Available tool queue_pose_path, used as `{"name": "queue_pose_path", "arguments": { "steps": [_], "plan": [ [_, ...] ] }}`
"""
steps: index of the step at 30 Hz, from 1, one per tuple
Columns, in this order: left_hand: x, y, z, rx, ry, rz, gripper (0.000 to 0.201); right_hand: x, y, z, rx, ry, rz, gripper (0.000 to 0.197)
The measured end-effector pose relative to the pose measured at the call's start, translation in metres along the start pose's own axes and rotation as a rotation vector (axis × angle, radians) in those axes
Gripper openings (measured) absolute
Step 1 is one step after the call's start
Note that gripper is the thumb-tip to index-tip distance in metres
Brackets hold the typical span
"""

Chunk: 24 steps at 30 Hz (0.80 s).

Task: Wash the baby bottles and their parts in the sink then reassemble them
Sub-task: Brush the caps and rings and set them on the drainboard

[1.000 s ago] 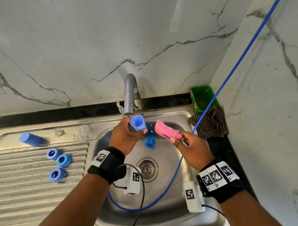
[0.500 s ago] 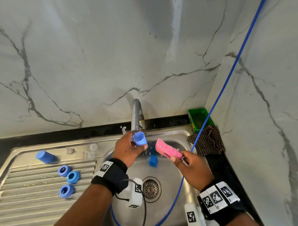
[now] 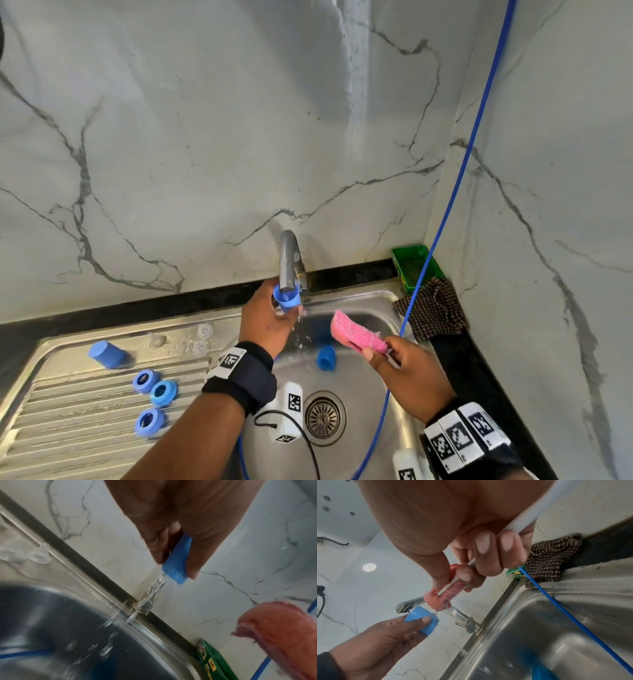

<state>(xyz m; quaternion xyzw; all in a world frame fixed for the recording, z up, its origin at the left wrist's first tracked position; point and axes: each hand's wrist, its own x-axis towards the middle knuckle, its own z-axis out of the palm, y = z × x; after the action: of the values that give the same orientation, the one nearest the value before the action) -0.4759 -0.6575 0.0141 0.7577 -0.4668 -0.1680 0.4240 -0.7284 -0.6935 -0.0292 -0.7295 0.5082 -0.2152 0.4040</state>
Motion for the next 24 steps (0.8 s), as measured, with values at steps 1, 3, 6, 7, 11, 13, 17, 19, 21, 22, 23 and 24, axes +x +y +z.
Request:
{"name": "queue_pose_path", "arguments": {
  "steps": [1, 3, 6, 7, 11, 13, 17, 19, 21, 22, 23, 24],
  "plan": [
    [-0.001, 0.000, 0.000, -0.007, 0.014, 0.003, 0.036, -0.001, 0.000, 0.000, -0.004, 0.003, 0.001, 0.037],
    [-0.002, -0.001, 0.002, -0.020, 0.024, 0.011, 0.037, -0.001, 0.000, 0.000, -0.017, 0.014, -0.002, 0.035],
    [-0.004, -0.005, 0.003, -0.018, 0.031, 0.011, 0.037, -0.003, 0.000, 0.000, -0.028, 0.018, -0.003, 0.034],
    [-0.004, -0.008, 0.004, -0.011, 0.018, -0.006, 0.036, -0.003, 0.000, 0.000, -0.033, 0.022, -0.002, 0.034],
    [-0.006, -0.017, 0.006, -0.004, 0.044, -0.017, 0.035, -0.008, -0.006, 0.001, -0.042, 0.019, -0.008, 0.027],
    [-0.008, -0.018, 0.006, -0.005, 0.049, -0.011, 0.040, -0.011, -0.008, 0.003, -0.029, 0.013, -0.013, 0.026],
    [-0.009, -0.013, 0.004, -0.035, 0.037, -0.012, 0.039, -0.015, -0.010, 0.006, -0.034, -0.006, -0.023, 0.026],
    [-0.008, -0.011, 0.003, -0.027, 0.028, -0.016, 0.037, -0.016, -0.011, 0.007, -0.034, -0.005, -0.028, 0.028],
    [-0.008, -0.006, 0.004, -0.032, 0.012, -0.015, 0.035, -0.017, -0.011, 0.005, -0.031, 0.000, -0.026, 0.029],
    [-0.009, -0.004, 0.004, -0.029, 0.020, -0.015, 0.034, -0.018, -0.012, 0.005, -0.035, -0.005, -0.024, 0.029],
    [-0.008, -0.002, 0.005, -0.027, 0.032, -0.016, 0.034, -0.019, -0.013, 0.004, -0.037, -0.006, -0.025, 0.027],
    [-0.008, -0.001, 0.005, -0.028, 0.039, -0.027, 0.035, -0.020, -0.013, 0.004, -0.037, -0.005, -0.026, 0.026]
  ]
}}
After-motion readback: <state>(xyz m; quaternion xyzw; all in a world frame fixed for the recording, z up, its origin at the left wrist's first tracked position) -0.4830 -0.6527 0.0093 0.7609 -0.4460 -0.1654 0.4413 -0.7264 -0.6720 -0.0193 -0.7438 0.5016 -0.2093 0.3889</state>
